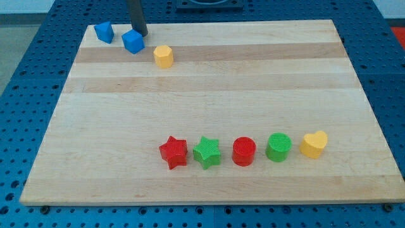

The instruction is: Move the red star diagonally to the yellow hexagon

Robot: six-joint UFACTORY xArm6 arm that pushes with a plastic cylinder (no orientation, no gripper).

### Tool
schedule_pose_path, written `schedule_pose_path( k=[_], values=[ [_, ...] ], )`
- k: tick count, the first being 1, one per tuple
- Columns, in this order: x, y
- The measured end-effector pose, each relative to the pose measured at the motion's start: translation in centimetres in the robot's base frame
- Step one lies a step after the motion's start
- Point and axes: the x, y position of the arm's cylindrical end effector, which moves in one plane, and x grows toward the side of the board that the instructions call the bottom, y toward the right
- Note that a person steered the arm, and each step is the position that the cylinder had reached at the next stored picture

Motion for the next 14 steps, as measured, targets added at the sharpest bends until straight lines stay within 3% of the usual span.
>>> schedule_pose_path(
  k=[2,4,7,11,14],
  values=[
    [0.2,0.0],
    [1.2,5.5],
    [10.4,16.2],
    [11.2,9.0],
    [10.8,7.5]
  ],
)
